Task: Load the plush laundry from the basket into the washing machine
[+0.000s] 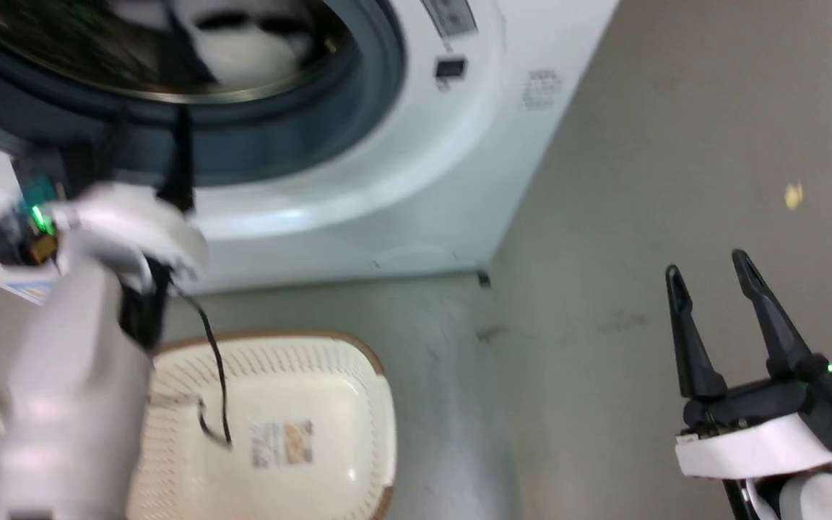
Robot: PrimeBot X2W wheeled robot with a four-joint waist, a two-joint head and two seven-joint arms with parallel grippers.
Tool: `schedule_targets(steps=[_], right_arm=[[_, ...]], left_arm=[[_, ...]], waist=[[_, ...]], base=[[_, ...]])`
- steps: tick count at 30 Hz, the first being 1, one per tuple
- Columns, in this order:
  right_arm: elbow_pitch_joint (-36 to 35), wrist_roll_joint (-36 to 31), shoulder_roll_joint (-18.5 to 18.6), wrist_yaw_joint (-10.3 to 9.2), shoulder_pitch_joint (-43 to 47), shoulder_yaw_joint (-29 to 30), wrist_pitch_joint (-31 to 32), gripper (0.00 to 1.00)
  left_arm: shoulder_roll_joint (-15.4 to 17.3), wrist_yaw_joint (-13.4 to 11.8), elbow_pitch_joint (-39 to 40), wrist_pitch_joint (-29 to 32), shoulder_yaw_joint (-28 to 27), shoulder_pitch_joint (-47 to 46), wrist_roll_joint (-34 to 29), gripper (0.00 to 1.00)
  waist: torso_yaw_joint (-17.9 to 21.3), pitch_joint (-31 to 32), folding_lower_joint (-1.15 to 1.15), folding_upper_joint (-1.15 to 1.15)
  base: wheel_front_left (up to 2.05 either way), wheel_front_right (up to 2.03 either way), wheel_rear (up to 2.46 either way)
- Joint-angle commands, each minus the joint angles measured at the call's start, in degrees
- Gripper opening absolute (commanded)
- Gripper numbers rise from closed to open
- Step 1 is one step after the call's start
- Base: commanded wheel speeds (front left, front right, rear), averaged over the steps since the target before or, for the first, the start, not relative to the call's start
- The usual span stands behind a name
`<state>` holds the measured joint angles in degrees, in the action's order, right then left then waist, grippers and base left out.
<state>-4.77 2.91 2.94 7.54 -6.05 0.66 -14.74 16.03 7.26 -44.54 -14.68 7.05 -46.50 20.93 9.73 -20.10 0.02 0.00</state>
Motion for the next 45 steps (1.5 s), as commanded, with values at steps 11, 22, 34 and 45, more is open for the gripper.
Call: schedule_targets(steps=[11,22,34,45], right_arm=[[0.1,-0.9,-0.1,-0.05,5.4,0.1,-0.3,1.00],[1.0,-1.4,-0.1,-0.05,10.2,0.3,-0.3,1.00],[2.0,0.5,-0.1,-0.05,11.7,1.5,-0.3,1.00],[4.2,0.7,-0.1,-0.05,11.5,1.6,-0.3,1.00]], left_arm=[[-3.0,-2.2,26.0,-0.3,-4.3,29.8,-0.3,1.00],[-7.4,-7.9,36.3,-0.3,-2.1,48.1,-6.2,1.00],[-9.1,-8.4,39.3,-0.3,-1.8,50.4,-8.9,1.00],[-10.2,-6.7,38.6,-0.3,-2.2,50.2,-9.5,1.00]], waist=[[-6.7,13.1,-0.02,0.00],[-7.9,17.7,-0.02,0.00],[-8.9,18.9,-0.02,0.00],[-8.7,19.0,-0.02,0.00]], base=[[0.00,0.00,0.00],[0.00,0.00,0.00],[0.00,0.00,0.00],[0.00,0.00,0.00]])
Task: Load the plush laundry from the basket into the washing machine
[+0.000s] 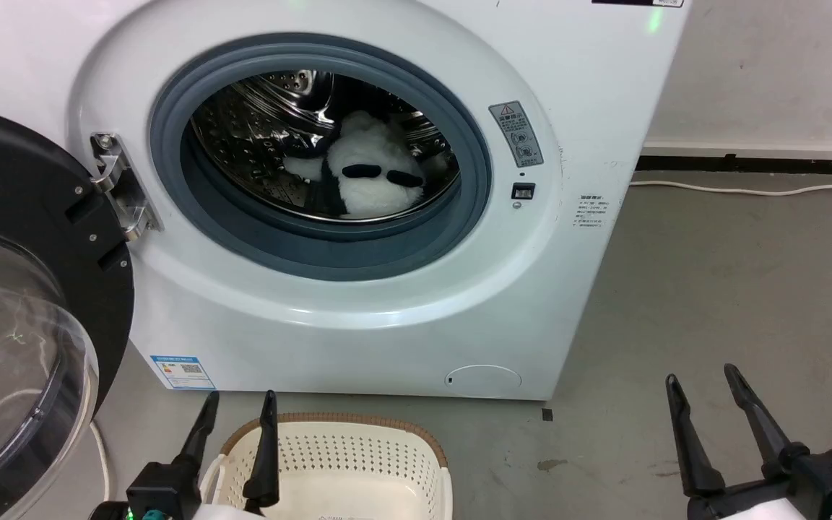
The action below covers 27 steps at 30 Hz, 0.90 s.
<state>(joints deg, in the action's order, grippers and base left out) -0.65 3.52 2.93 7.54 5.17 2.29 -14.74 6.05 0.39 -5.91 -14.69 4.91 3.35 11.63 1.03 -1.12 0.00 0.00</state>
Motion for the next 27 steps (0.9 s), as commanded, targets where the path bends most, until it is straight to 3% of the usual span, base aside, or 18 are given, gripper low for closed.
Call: schedule_targets(steps=[1,27], right_arm=[[0.0,0.0,0.0,0.00,0.0,0.0,0.0,0.00],[0.1,-0.7,0.0,-0.01,-1.0,-0.4,2.8,0.00]], left_arm=[[0.0,0.1,0.0,0.0,0.0,0.0,0.0,0.00],[-0.6,0.0,1.1,2.8,-0.9,-0.6,-2.1,0.00]], waist=[[0.0,0.0,0.00,0.00],[-0.2,0.2,0.00,0.00]], base=[[0.00,0.00,0.00],[0.00,0.00,0.00]])
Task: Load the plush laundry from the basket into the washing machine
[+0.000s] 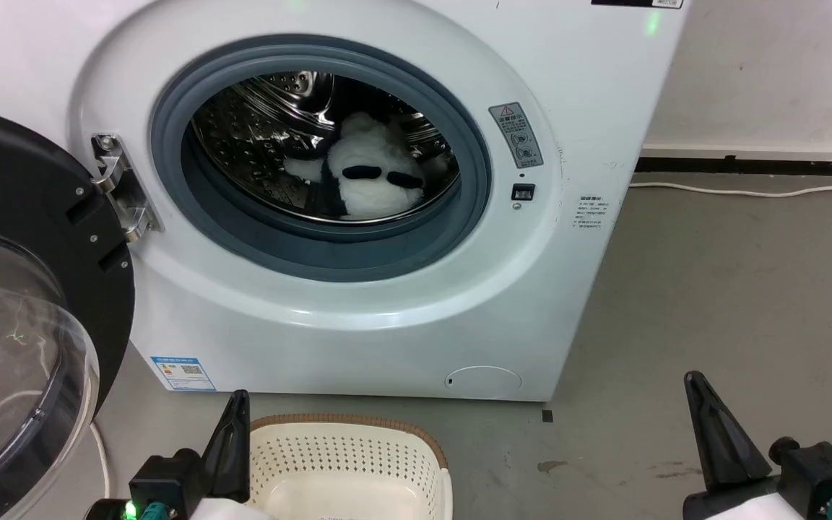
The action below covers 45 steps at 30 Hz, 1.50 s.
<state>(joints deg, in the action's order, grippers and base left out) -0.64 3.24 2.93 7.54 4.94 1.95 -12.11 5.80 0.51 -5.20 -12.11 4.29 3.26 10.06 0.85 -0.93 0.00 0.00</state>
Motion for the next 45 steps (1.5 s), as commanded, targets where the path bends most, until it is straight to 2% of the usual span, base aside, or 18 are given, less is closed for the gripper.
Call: schedule_targets(steps=[1,45], right_arm=[[0.1,-0.4,0.0,-0.01,-0.8,-0.1,0.3,0.00],[0.3,-1.6,0.0,-0.03,-2.6,-0.9,5.5,0.00]], left_arm=[[-0.4,-0.1,0.5,0.4,-0.3,-0.6,-0.7,0.00],[-1.5,-0.3,2.5,5.5,-2.1,-1.7,-4.8,0.00]], waist=[[0.0,0.0,0.00,0.00],[-0.4,0.4,0.00,0.00]], base=[[0.00,0.00,0.00],[0.00,0.00,0.00]])
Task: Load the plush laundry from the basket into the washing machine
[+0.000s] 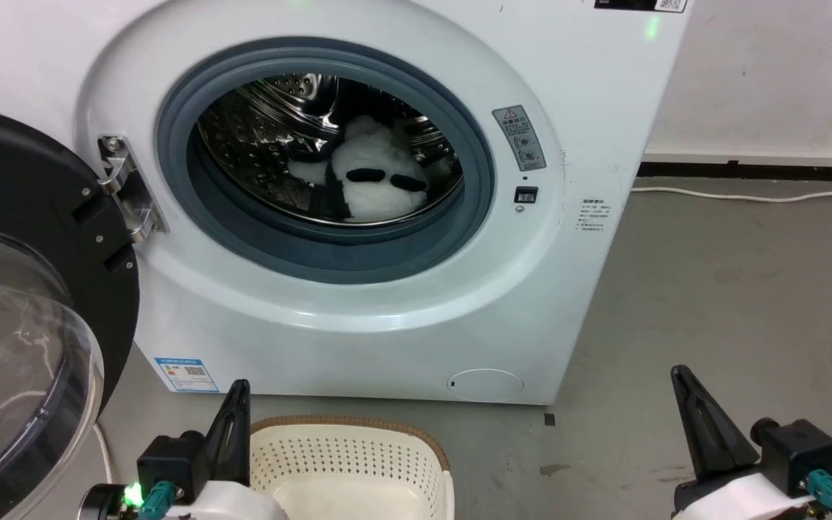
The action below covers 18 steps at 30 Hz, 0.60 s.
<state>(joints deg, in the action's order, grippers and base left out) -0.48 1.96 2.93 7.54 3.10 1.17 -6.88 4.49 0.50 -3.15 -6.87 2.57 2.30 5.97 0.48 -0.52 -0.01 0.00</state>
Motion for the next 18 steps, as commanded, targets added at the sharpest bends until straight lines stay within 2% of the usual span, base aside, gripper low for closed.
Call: schedule_targets(steps=[1,18], right_arm=[[0.2,-0.4,0.0,-0.03,-0.8,-0.1,0.4,0.00],[0.3,-0.9,0.0,-0.04,-1.5,-0.4,2.3,0.00]], left_arm=[[-0.2,-0.3,0.5,0.4,-0.4,-0.8,-0.8,0.00],[-0.6,-0.3,1.3,2.2,-1.0,-1.2,-2.3,0.00]], waist=[[0.0,0.0,0.00,0.00],[-0.2,0.2,0.00,0.00]], base=[[0.00,0.00,0.00],[0.00,0.00,0.00]])
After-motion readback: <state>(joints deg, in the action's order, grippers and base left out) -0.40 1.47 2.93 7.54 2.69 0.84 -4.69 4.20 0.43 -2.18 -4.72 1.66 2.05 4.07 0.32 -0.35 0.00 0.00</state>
